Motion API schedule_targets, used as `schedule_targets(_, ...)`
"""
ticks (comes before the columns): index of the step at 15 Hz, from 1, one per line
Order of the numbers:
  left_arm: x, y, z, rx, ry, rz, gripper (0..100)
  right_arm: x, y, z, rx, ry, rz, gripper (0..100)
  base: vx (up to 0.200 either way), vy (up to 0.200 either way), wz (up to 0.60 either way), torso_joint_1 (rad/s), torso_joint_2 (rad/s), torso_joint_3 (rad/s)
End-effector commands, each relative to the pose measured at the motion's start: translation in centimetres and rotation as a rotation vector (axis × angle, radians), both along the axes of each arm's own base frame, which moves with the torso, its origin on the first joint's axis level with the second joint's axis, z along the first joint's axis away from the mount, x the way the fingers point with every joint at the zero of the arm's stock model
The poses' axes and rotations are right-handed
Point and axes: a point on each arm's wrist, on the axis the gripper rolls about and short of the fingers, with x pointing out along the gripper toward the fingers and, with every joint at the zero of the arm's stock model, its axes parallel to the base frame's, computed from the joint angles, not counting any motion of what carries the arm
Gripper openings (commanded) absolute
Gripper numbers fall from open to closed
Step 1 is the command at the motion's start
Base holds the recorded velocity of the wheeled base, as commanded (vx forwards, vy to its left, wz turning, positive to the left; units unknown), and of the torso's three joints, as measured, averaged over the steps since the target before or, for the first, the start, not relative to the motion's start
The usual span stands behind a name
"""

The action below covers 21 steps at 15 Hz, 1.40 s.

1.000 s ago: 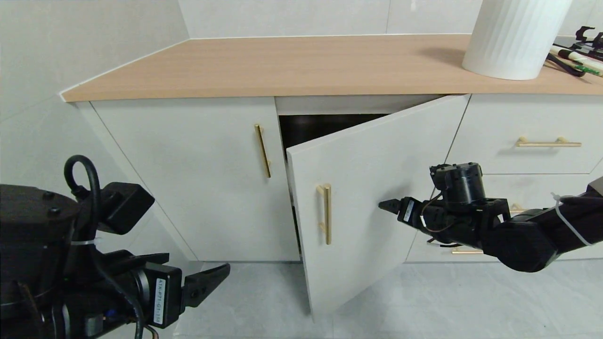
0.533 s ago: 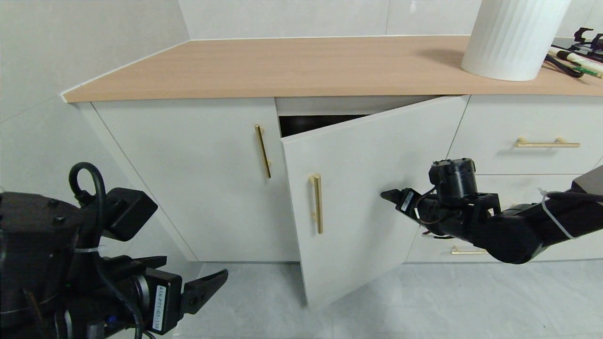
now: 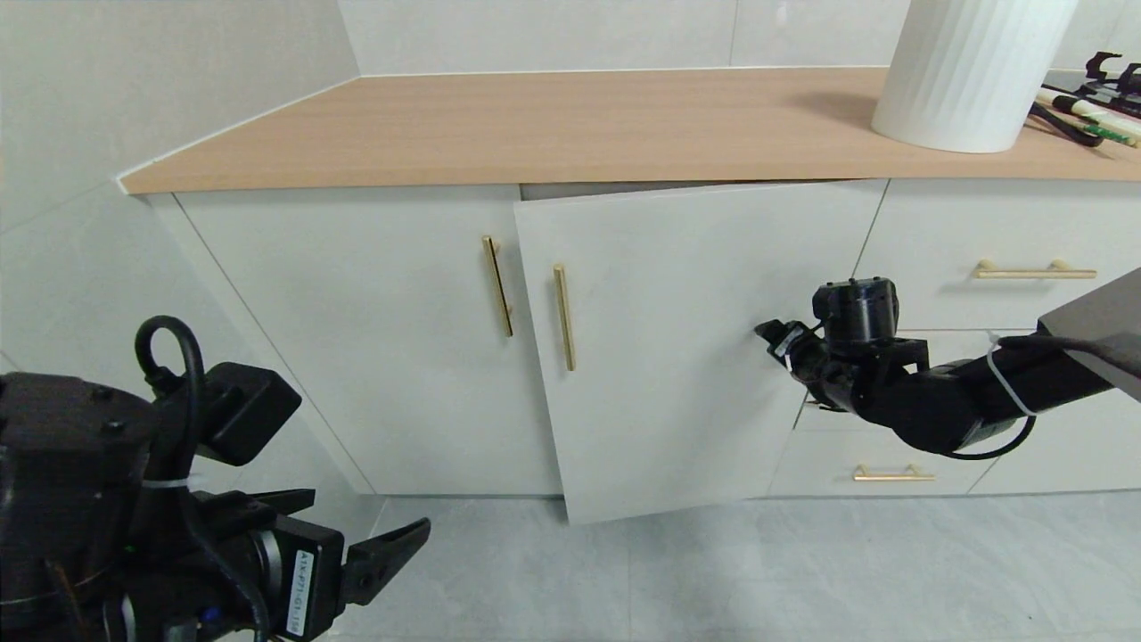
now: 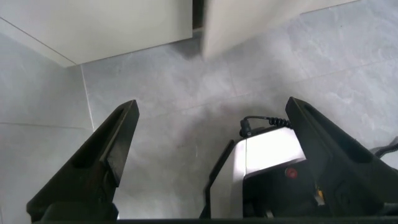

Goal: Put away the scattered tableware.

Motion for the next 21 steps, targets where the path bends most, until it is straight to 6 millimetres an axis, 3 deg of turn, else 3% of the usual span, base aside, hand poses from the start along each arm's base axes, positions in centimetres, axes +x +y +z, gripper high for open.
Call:
schedule_targets(1, 0.0, 0.0, 0.0, 0.000, 0.000, 0.000, 100, 0.9, -0.4, -0.7, -0.001, 0.007, -0.022, 100, 0.000, 0.000, 0.00, 0.000, 0.00, 0.000)
schedule_targets(10, 0.0, 0.0, 0.0, 0.000, 0.000, 0.000, 100, 1.9, -1.8, -0.2, 0.019, -0.021, -0.094, 100, 0.000, 0.000, 0.00, 0.000, 0.00, 0.000)
schedule_targets(13, 0.0, 0.0, 0.0, 0.000, 0.000, 0.000, 100, 1.4, -1.9, 0.1, 0.018, -0.016, -0.089, 100, 0.000, 0.000, 0.00, 0.000, 0.00, 0.000)
schedule_targets(16, 0.2, 0.0, 0.4, -0.033, -0.034, 0.014, 100, -1.5, -2.1, 1.8, 0.030, -0.013, -0.008, 100, 0.000, 0.000, 0.00, 0.000, 0.00, 0.000)
schedule_targets(19, 0.7, 0.8, 1.5, -0.120, -0.147, 0.070, 100, -5.9, -3.1, 3.9, -0.041, -0.043, 0.140, 100, 0.000, 0.000, 0.00, 0.000, 0.00, 0.000)
schedule_targets(21, 1.2, 1.8, 2.9, -0.216, -0.248, 0.158, 100, -9.9, -3.9, 6.3, -0.122, -0.154, 0.211, 100, 0.000, 0.000, 0.00, 0.000, 0.00, 0.000)
